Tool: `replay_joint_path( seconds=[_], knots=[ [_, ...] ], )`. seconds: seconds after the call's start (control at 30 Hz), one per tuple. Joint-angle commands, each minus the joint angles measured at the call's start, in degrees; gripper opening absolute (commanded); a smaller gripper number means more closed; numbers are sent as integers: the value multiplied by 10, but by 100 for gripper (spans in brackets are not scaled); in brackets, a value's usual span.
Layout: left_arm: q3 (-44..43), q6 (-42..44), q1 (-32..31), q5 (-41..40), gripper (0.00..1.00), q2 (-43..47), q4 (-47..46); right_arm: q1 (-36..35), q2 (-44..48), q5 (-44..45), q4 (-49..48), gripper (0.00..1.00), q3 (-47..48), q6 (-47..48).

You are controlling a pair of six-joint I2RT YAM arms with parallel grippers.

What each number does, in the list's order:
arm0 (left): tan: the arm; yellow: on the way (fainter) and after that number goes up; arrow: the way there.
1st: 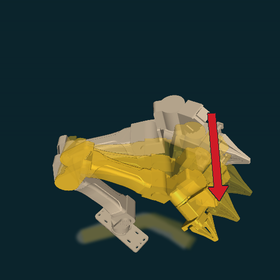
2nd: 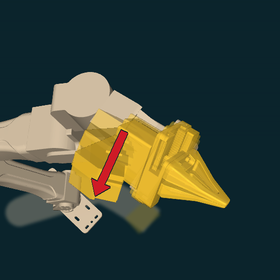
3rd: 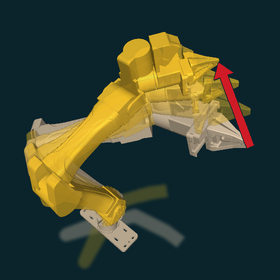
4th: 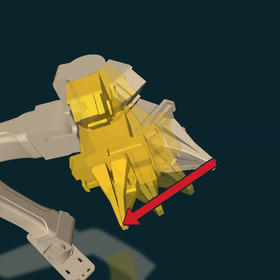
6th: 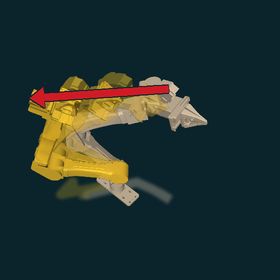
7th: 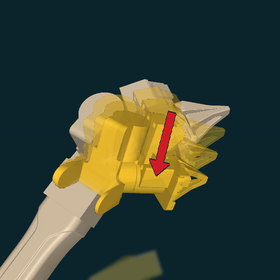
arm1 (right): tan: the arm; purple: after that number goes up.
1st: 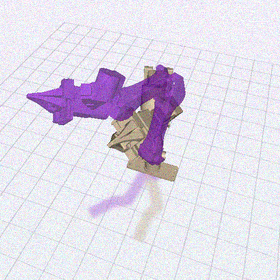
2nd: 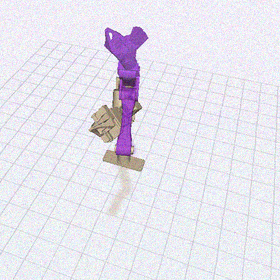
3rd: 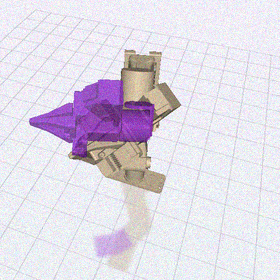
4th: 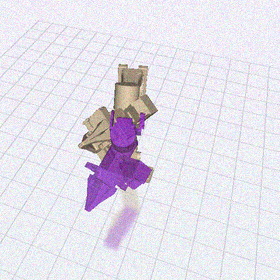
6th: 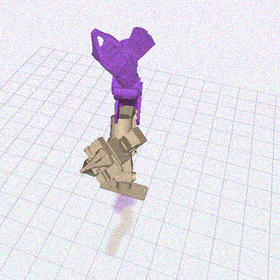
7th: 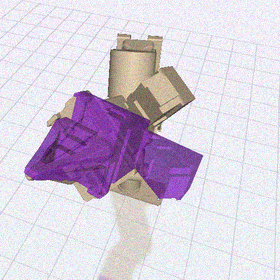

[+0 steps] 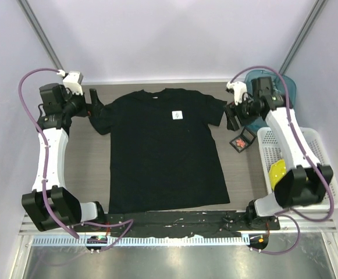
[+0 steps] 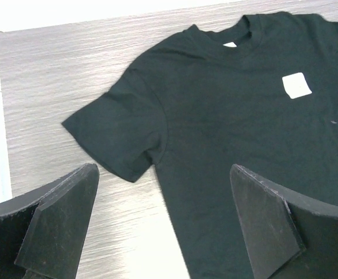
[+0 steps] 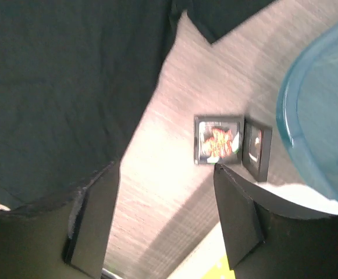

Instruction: Pin the brooch onto the clothing

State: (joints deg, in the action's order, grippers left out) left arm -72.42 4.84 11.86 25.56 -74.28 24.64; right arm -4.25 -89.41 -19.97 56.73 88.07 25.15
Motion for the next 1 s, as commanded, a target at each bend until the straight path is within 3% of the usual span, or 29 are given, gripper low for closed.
replay_joint_path(
  seconds=[0.0, 0.17, 0.4, 0.63, 0.97],
  knots=[
    [-50, -39, 0, 51, 100, -8, 46, -13, 91, 127, -83, 68, -137, 17],
    [-53, -92, -3, 77, 100, 4, 73, -63, 154, 277, -192, 58, -242, 1],
    [-47, -135, -11, 93, 100, 8, 64, -117, 160, 392, -295, 50, -362, 13],
    [-45, -172, -18, 92, 100, 8, 33, -135, 127, 437, -344, 43, -383, -23],
    [-41, -171, -18, 85, 100, 12, 30, -153, 83, 471, -380, 41, -396, -29]
  ],
)
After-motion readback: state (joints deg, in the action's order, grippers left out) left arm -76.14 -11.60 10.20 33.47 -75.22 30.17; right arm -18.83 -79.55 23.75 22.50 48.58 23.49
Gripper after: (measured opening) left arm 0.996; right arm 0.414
